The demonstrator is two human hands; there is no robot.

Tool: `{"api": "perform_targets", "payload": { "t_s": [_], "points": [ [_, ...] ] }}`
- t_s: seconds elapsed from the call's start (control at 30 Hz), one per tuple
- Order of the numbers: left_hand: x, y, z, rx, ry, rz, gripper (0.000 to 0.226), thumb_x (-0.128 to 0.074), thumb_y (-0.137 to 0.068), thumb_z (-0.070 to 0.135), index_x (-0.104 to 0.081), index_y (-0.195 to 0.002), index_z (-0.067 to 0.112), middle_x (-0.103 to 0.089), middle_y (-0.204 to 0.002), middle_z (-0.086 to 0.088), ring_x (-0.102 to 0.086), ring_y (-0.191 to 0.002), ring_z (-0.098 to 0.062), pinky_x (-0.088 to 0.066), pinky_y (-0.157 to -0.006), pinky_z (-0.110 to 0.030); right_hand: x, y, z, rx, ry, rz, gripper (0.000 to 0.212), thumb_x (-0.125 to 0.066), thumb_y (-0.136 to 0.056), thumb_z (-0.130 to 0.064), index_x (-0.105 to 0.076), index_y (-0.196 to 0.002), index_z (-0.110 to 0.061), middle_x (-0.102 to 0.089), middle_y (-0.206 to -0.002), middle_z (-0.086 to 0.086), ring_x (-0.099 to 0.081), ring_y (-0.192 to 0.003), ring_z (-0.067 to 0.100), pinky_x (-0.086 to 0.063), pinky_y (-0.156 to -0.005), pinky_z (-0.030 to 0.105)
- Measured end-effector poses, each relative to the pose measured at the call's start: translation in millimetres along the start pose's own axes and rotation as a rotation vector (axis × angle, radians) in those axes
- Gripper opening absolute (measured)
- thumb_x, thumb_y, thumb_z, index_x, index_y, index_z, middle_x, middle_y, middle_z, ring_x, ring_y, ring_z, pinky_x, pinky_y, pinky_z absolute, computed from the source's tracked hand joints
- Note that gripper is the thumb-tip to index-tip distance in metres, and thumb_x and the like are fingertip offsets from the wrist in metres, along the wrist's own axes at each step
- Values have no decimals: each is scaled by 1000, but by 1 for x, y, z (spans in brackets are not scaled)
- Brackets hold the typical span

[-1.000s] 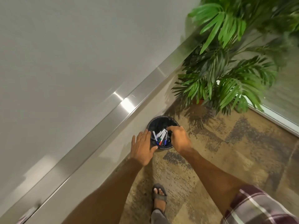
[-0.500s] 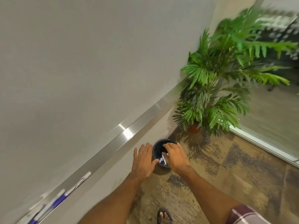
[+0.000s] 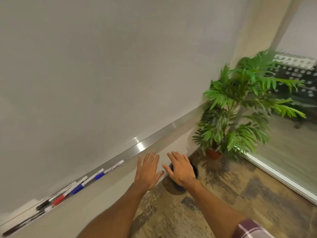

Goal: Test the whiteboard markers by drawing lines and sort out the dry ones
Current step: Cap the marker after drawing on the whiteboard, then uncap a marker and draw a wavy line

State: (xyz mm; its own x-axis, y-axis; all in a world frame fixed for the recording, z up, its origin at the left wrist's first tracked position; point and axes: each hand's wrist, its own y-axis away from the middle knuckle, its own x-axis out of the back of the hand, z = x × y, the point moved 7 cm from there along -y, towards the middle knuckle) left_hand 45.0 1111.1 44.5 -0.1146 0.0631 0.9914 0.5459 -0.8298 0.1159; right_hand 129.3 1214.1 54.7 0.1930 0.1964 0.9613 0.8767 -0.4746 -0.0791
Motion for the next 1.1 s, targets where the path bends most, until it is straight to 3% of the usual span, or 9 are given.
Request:
{"api": "perform_targets", "payload": {
  "t_s": [0.1,0.17,0.23,0.27,0.37,0.5,0.6,0.77,1.1],
  "points": [
    [-1,24,-24,103,23,32,73,-24,-98,62,-7,-156,22,-1,-164,-4,0,-151,-25,5,-118,-52,-5,5,-27,61,-4,-40,67,-22,-94,-63,-25,-148,-23,-25,-155,1,-16,-144,19,-5,-117,40],
    [-1,42,-37,175,31,47,85,3,-88,73,-6,-156,23,1,-164,-3,1,-151,-25,7,-118,-51,-9,11,-44,105,-9,-78,69,-19,-93,-64,-22,-149,-24,-22,-156,0,-13,-145,18,-3,-117,39],
    [-3,61,-43,233,43,44,118,38,-58,77,-3,-156,25,3,-164,-2,3,-151,-24,11,-116,-50,-12,16,-57,162,-1,-105,69,-17,-93,-64,-21,-149,-24,-21,-156,-1,-12,-145,18,-2,-117,39],
    [-3,72,-46,268,53,55,127,45,-49,76,-2,-156,25,4,-164,-2,4,-151,-25,12,-116,-50,-14,19,-62,188,4,-116,69,-16,-93,-64,-21,-149,-25,-21,-156,-1,-12,-145,18,-3,-117,39],
    [-4,107,-55,372,68,72,128,47,-48,74,0,-156,25,5,-164,-2,5,-151,-25,14,-115,-51,-19,30,-81,266,19,-150,74,-8,-89,-67,-19,-149,-26,-20,-157,-2,-12,-145,17,-1,-117,37],
    [-6,162,-78,537,53,56,128,50,-46,71,5,-156,25,11,-163,-2,10,-150,-26,15,-115,-53,-30,48,-129,385,10,-215,103,22,-66,-77,-11,-151,-28,-12,-159,-4,-6,-146,16,4,-115,36],
    [-9,208,-92,646,59,56,128,51,-45,71,7,-155,25,14,-163,-2,13,-150,-26,13,-116,-55,-40,64,-169,483,-5,-260,116,31,-56,-80,-12,-151,-28,-12,-159,-3,-7,-146,17,3,-116,38],
    [-22,288,-117,816,71,69,121,47,-50,72,7,-155,26,15,-163,-1,13,-149,-26,15,-115,-55,-60,107,-243,636,19,-327,123,37,-48,-79,-10,-151,-30,-8,-159,-4,-4,-146,17,5,-116,39],
    [-41,463,-179,1085,87,95,109,36,-62,73,6,-156,26,14,-162,0,12,-150,-26,20,-110,-53,-85,199,-389,907,21,-375,119,34,-54,-79,-13,-151,-29,-12,-159,-3,-7,-146,17,6,-116,38]
  ]
}}
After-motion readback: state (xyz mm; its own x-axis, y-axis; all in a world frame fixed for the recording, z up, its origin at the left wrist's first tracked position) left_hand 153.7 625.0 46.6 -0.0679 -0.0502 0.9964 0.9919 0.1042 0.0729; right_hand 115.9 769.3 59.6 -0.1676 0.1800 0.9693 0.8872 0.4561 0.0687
